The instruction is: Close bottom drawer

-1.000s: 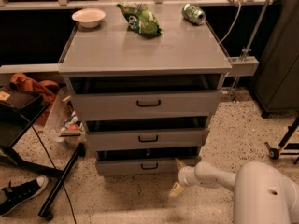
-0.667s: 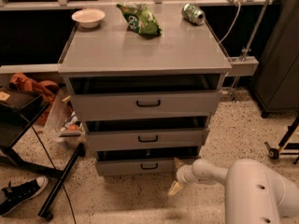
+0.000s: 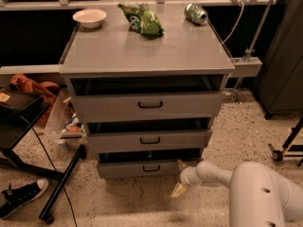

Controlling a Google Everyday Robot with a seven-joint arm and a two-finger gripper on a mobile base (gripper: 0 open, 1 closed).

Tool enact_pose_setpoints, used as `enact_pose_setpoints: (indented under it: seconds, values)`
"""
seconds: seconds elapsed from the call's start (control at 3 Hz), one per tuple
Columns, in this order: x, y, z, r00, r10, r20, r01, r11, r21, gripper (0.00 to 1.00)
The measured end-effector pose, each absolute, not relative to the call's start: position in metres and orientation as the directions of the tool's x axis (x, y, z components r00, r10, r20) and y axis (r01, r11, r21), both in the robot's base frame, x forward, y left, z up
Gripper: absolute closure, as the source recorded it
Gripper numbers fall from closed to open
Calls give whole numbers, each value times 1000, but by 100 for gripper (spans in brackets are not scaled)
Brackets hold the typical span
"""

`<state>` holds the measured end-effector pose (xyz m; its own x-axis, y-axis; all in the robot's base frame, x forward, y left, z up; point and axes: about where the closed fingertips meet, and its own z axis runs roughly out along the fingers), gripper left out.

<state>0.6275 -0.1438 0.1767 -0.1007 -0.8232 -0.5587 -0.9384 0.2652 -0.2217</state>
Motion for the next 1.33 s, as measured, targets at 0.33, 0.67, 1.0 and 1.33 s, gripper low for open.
enact_pose_setpoints:
  seconds: [0.33,0.67,1.0,1.33]
  values:
    - [610,-154,192,-98,-805,-586,-929,285,-237,0]
    - [593,-162,208,-92,-778,-621,-917,310,-252,0]
    - [587,-167,213,-100,-768,-633,-915,321,-245,0]
    - [592,-166,203,-114,-770,-627,-927,310,-212,19]
